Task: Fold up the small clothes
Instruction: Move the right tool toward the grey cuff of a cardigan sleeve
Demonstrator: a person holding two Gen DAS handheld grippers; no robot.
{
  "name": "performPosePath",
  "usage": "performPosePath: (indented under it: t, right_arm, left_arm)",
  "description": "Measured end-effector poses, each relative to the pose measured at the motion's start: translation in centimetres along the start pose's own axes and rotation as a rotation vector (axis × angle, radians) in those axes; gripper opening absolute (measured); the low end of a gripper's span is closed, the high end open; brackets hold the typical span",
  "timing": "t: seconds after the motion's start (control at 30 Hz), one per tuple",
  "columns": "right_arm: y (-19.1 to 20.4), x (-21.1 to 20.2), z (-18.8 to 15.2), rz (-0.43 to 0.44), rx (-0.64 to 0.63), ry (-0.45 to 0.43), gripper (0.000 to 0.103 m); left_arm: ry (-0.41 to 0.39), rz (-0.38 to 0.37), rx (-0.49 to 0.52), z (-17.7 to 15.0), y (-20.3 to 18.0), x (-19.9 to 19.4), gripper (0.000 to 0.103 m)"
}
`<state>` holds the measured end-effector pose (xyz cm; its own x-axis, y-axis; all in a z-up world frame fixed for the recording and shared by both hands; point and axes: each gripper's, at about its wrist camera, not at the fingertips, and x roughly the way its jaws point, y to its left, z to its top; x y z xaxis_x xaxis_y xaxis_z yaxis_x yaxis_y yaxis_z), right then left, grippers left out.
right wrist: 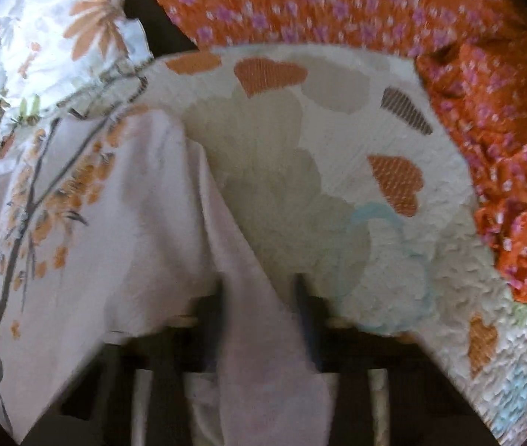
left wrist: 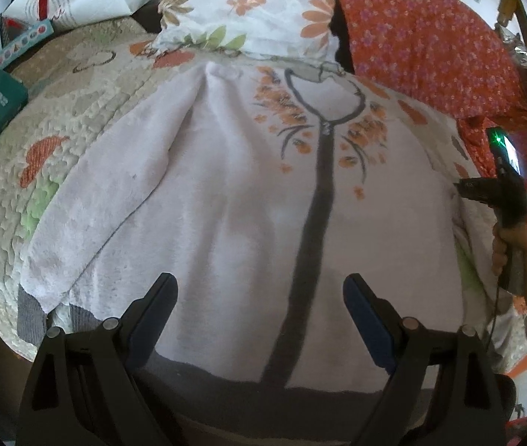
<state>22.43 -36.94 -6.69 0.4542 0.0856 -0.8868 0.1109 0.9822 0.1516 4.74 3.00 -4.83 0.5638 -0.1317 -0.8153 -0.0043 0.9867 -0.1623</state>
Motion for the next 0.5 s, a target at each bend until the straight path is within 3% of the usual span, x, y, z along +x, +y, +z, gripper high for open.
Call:
performPosePath:
  t: [0.07,0.23,0.27,0.33,0.4,0.5]
  right_arm:
    - [-0.2,-0.3,0.9,-0.026,0.003,-0.009,0.007]
    - [-1.7,-1.9,5.8,-0.226,0.03,-0.086,0.002]
    - [-2.5,-1.7,7.3,-0.227,0.058,-0.098,0.002]
    - [-3.3,-0.4,9.3,-0.244,0.095,-0.076,0.002]
    - [-3.0,0.6,9.9,-0.334,0.087,-0.042,0.002]
    - [-2.6,-0.8,9.4,-0.289,0.067,-0.061,0.004]
  left_arm:
    - [0.042,-0.026,-0.043,0.1,0.9,0.4,0.09]
    - [0.045,-0.03,-0.043,0.1,1.2,1.4,0.09]
    - [0.047,-0.029,-0.043,0.1,1.2,1.4,0.09]
    - [0.054,-0.023,-0.044,0.2,1.2,1.5,0.09]
    - [0.057,-0.018,-0.053,0.2,1.5,1.4,0.09]
    - [0.043,-0.012,-0.054,0.3,1.7,0.9,0.09]
